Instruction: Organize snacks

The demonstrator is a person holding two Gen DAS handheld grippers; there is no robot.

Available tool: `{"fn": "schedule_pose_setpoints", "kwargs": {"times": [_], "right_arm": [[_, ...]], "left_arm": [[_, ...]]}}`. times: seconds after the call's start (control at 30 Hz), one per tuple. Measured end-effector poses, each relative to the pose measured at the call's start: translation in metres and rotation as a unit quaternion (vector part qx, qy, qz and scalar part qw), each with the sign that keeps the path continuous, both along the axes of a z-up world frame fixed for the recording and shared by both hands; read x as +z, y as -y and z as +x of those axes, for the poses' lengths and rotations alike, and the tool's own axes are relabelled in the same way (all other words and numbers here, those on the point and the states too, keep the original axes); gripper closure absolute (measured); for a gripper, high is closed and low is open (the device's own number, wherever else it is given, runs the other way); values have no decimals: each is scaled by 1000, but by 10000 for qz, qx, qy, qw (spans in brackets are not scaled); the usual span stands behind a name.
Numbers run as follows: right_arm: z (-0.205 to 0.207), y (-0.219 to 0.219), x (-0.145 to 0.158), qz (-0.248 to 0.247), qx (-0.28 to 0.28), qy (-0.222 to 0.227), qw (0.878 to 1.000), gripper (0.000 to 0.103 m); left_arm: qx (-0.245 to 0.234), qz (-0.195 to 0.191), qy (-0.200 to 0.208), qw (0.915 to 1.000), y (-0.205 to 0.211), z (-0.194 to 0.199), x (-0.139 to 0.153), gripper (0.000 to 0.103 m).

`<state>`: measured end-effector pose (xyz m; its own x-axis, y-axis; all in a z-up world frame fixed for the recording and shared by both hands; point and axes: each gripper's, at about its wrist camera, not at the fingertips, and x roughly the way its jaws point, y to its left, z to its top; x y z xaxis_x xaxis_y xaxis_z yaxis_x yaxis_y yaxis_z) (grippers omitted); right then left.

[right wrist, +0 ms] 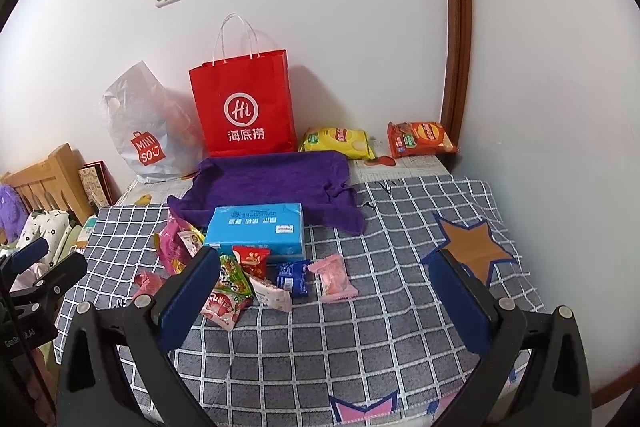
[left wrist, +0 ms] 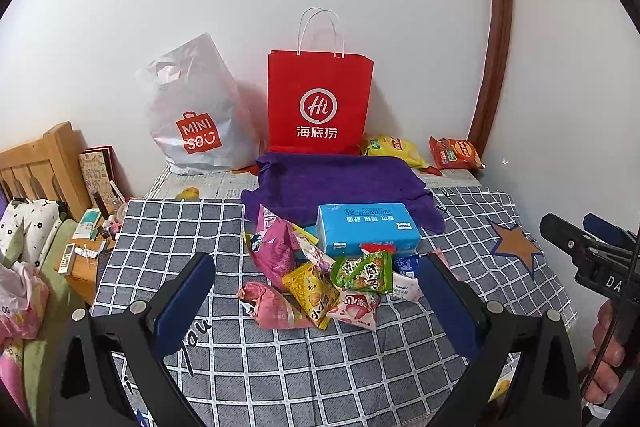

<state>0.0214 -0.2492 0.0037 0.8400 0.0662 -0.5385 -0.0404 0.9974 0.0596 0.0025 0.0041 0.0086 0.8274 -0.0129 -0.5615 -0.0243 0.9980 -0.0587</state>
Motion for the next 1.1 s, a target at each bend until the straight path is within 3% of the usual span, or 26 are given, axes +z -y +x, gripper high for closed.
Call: {"fn": "schedule_pose_setpoints", "kwargs": {"times": [0.2,0.37,0.57,0.7,0.9,1.03,1.1], "right_arm": [[16,0,-1,-199,-96,-78,9997,0],[41,7,-17,-130,-65,-411,9991,0],[69,18,-56,-147,-119,-684,9975,0],[93,19,-87,-176,-15,-1105,9937,1],[124,18,-133,-223,76,-1528,9880,16],[140,16,-158,-116,190,-1866,9822,34],[145,14,-165,-115,242,-1924,9810,34]], "left_arm": [[84,8,-124,9999,-8,19,-5,1],[183,-68,-314,9993,-17,42,-19,1],[189,-145,-713,9972,-29,72,-50,6],[274,-150,-967,9948,-34,90,-72,7],[399,-120,-1236,9915,-41,111,-94,7],[319,-223,-1322,9905,-50,120,-103,7],[385,-269,-1390,9892,-55,124,-108,7]]}}
